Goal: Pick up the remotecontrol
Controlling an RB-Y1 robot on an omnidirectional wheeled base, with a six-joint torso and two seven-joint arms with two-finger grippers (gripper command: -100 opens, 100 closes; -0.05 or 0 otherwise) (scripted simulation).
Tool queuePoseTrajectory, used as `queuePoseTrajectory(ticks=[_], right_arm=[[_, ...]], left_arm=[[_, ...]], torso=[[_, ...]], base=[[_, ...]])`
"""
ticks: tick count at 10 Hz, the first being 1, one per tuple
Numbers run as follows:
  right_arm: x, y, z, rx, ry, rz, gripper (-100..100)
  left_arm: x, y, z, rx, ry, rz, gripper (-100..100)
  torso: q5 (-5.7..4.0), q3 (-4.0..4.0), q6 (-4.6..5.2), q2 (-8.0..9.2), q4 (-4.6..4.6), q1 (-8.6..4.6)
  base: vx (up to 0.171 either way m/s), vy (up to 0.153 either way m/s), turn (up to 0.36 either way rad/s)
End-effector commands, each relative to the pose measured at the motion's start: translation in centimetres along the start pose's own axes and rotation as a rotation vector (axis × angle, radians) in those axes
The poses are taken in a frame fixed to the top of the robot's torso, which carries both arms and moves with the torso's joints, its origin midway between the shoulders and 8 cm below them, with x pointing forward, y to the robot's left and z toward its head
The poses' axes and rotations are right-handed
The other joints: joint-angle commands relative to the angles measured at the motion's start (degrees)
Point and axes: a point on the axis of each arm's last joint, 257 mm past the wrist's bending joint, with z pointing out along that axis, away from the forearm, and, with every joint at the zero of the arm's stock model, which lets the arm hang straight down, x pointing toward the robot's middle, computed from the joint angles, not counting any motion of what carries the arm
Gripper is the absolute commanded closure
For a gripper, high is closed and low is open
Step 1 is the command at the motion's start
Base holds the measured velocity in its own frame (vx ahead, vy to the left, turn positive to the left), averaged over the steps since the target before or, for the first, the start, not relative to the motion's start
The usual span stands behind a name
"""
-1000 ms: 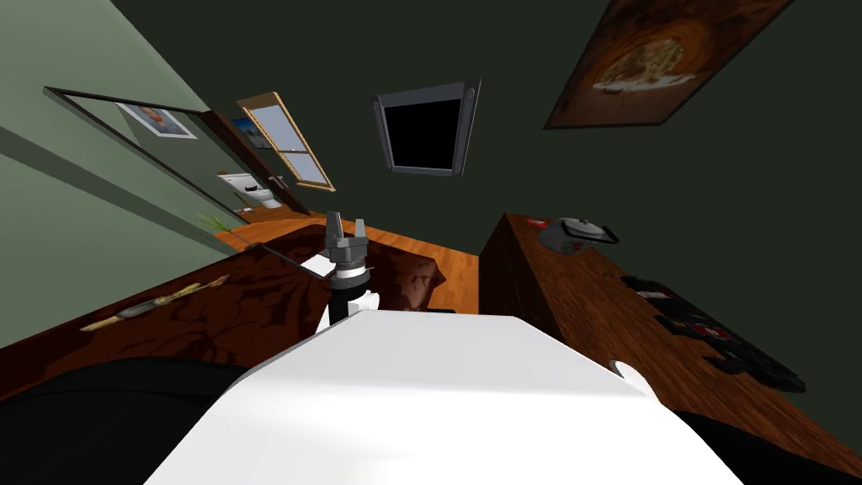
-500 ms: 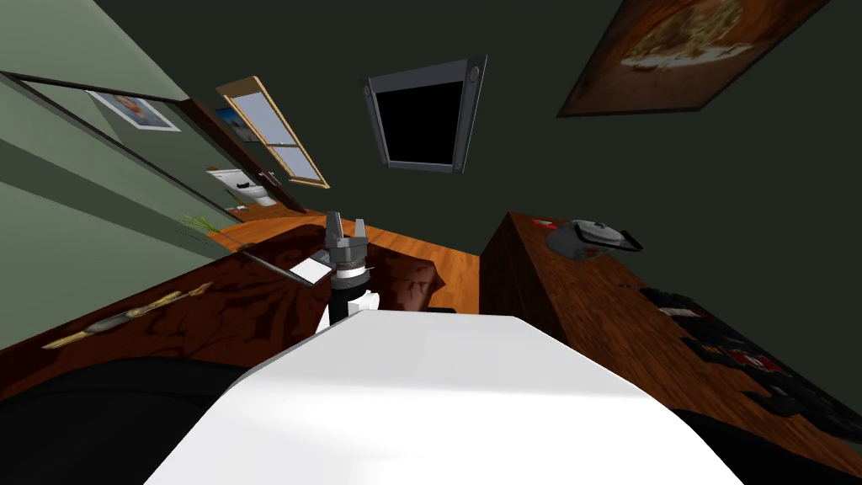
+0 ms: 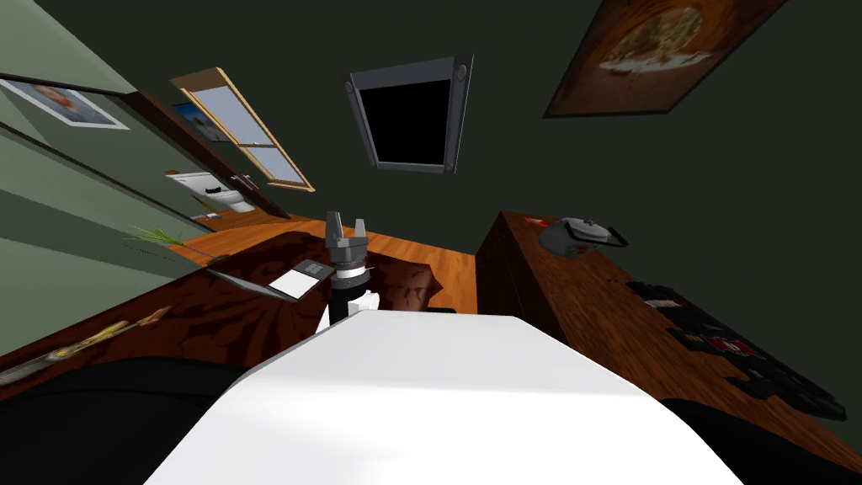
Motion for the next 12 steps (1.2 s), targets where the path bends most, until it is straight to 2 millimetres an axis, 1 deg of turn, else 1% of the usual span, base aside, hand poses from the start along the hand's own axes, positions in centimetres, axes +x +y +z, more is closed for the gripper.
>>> queuePoseTrajectory(ticks=[1,3,4,5,6,7,8,9,10,11,12], right_arm=[[-0.1,-0.3,-0.1,0.000,0.005,-0.029,-100],[-0.5,-1.1,0.0,0.001,-0.003,-0.058,-100],[0.2,-1.1,0.2,-0.008,-0.009,-0.036,-100],[-0.6,-1.9,0.2,0.005,-0.013,-0.067,-100],[-0.6,-1.8,0.3,0.000,-0.004,-0.087,-100],[-0.2,-2.0,0.6,-0.005,-0.010,-0.076,-100],[-0.7,-2.4,0.6,0.001,-0.007,-0.106,-100],[-0.6,-2.4,0.6,-0.001,-0.002,-0.112,-100],[-0.3,-2.5,1.0,-0.009,-0.005,-0.106,-100],[-0.6,-2.9,0.9,-0.002,0.002,-0.132,-100],[0.1,-2.7,1.5,-0.015,0.003,-0.112,-100]], left_arm=[[0.0,0.0,0.0,0.000,0.000,0.000,0],[0.0,0.0,0.0,0.000,0.000,0.000,0],[0.0,0.0,0.0,0.000,0.000,0.000,0],[0.0,0.0,0.0,0.000,0.000,0.000,0],[0.0,0.0,0.0,0.000,0.000,0.000,0],[0.0,0.0,0.0,0.000,0.000,0.000,0],[0.0,0.0,0.0,0.000,0.000,0.000,0],[0.0,0.0,0.0,0.000,0.000,0.000,0],[0.0,0.0,0.0,0.000,0.000,0.000,0],[0.0,0.0,0.0,0.000,0.000,0.000,0],[0.0,0.0,0.0,0.000,0.000,0.000,0]], torso=[[0.00,0.00,0.00,0.00,0.00,0.00],[-0.01,0.07,0.07,0.10,0.03,-0.04],[0.00,0.05,0.01,0.08,0.02,-0.03],[0.00,0.02,0.06,0.01,0.01,0.01],[0.00,0.01,0.00,0.02,0.00,-0.02],[0.00,0.06,-0.02,0.12,0.02,-0.06],[-0.02,0.07,0.07,0.11,0.03,-0.07],[-0.01,0.05,-0.01,0.09,0.02,-0.04],[0.00,0.09,-0.02,0.16,0.03,-0.04],[-0.01,0.08,0.06,0.12,0.04,-0.02],[0.00,0.07,0.01,0.12,0.02,-0.01]], base=[[0.031,0.011,0.033],[0.066,0.005,-0.137],[0.093,0.018,-0.160],[0.081,0.013,-0.099],[0.030,0.001,0.006],[0.062,-0.002,-0.185],[0.064,0.013,-0.104],[0.027,0.010,0.025],[0.059,0.014,-0.145],[0.059,0.019,-0.117],[0.096,0.011,-0.185]])
